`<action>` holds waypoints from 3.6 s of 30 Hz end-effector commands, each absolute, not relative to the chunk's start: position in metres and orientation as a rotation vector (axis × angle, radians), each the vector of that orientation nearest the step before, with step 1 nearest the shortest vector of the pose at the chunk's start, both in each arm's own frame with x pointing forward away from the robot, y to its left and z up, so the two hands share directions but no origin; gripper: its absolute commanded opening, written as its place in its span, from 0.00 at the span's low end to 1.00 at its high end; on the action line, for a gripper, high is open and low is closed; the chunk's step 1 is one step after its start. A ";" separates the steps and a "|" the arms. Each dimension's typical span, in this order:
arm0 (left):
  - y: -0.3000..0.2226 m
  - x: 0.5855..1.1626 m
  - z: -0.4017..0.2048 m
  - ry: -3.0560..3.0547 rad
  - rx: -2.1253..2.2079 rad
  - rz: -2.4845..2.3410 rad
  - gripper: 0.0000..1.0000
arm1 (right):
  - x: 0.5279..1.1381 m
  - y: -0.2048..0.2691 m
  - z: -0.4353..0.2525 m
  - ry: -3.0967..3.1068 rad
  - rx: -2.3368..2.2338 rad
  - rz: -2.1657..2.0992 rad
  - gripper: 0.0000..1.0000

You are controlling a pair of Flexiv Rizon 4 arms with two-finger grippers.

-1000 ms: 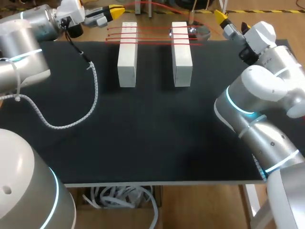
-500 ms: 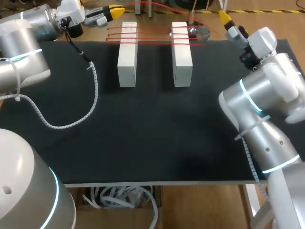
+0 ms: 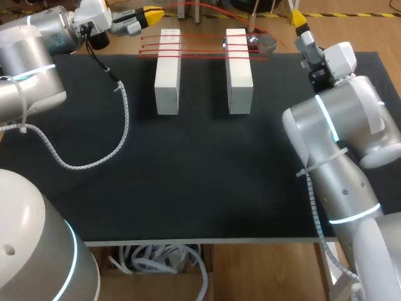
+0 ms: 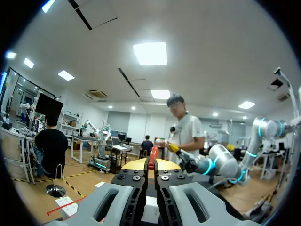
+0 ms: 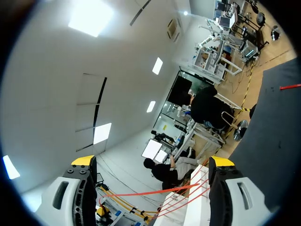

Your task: Grab the tape and strap the tape.

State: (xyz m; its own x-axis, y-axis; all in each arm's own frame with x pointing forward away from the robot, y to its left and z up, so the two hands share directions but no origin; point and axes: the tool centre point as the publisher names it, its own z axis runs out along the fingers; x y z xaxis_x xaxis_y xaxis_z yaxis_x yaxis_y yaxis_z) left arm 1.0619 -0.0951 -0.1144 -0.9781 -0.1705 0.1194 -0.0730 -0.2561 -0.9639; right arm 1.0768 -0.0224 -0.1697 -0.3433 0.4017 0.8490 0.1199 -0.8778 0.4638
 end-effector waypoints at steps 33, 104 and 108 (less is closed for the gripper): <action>-0.095 1.061 -0.115 1.873 -0.307 -2.422 0.00 | 1.071 -0.015 -0.170 0.472 1.718 2.390 1.00; -0.095 1.061 -0.115 1.873 -0.307 -2.422 0.00 | 1.064 0.022 -0.174 -0.584 1.980 2.541 1.00; -0.095 1.061 -0.115 1.873 -0.307 -2.422 0.00 | 1.055 0.025 -0.172 -0.461 2.098 2.479 1.00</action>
State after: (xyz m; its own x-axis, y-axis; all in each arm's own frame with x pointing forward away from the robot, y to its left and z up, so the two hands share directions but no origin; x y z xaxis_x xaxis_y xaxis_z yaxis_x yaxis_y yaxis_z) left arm 1.0619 -0.0951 -0.1146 -0.9781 -0.1703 0.1194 -0.0730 -0.2563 -0.9638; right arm 1.0627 0.0247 -0.1882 -0.2818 -0.2806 0.9175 -0.0375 -0.9523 -0.3028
